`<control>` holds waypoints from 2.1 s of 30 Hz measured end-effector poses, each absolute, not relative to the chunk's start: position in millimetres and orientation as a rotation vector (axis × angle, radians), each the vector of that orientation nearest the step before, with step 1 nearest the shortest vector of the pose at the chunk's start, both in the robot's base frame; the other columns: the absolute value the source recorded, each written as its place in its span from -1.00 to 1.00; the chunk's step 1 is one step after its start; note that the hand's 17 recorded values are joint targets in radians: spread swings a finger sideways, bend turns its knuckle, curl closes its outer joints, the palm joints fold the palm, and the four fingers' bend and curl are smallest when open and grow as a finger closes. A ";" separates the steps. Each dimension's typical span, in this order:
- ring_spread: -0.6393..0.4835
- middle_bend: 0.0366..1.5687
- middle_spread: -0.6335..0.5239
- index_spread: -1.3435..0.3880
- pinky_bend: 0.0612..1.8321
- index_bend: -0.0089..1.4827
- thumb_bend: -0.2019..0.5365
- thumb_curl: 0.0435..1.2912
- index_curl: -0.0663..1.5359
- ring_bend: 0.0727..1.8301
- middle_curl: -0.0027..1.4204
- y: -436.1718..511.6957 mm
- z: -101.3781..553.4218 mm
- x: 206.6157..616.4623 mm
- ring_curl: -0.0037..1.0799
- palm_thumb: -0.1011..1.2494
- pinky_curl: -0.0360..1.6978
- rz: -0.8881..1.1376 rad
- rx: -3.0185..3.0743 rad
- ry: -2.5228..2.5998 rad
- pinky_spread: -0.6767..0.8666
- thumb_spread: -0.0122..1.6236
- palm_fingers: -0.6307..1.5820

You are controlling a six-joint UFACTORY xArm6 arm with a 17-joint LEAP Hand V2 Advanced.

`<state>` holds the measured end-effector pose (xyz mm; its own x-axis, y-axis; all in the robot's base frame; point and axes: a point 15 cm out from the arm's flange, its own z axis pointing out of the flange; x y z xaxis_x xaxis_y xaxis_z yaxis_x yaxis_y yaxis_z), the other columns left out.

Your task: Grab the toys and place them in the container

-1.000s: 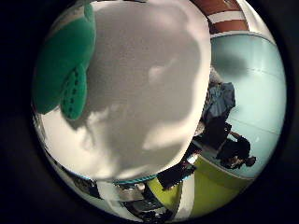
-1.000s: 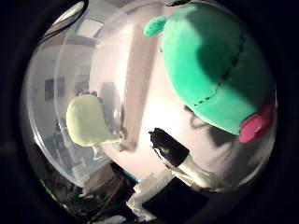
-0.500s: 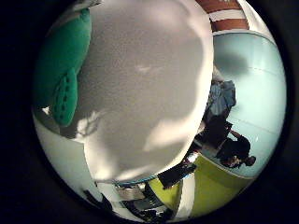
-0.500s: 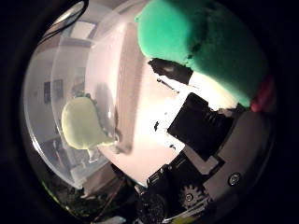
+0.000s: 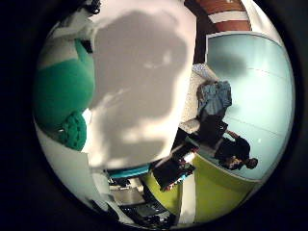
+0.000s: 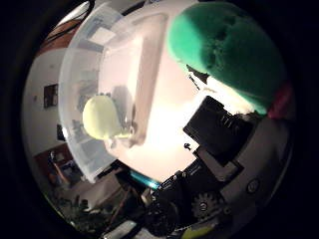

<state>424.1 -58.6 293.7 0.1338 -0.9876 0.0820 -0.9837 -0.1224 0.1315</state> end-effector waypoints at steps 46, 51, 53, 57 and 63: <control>-0.33 0.59 -0.20 0.23 0.17 0.33 -0.51 0.35 0.35 0.36 0.27 253.5 484.8 401.1 0.60 0.71 0.40 0.264 2.861 -1.631 -0.43 -0.30 0.53; -0.33 0.59 -0.20 0.23 0.16 0.33 -0.52 0.35 0.35 0.35 0.27 276.0 478.9 412.0 0.61 0.69 0.40 0.241 2.925 -1.621 -0.43 -0.33 0.53; -0.33 0.59 -0.20 0.23 0.16 0.33 -0.52 0.35 0.35 0.35 0.27 285.0 476.2 417.0 0.62 0.67 0.40 0.228 2.948 -1.628 -0.43 -0.33 0.53; -0.34 0.58 -0.20 0.23 0.18 0.33 -0.56 0.32 0.35 0.34 0.28 295.9 469.0 427.0 0.63 0.58 0.41 0.229 2.967 -1.632 -0.44 -0.25 0.55; -0.35 0.36 -0.25 0.19 0.01 -0.23 -0.62 -0.06 0.20 0.26 0.11 297.6 455.9 436.4 0.37 -0.01 0.15 0.162 2.956 -1.669 -0.66 0.32 0.33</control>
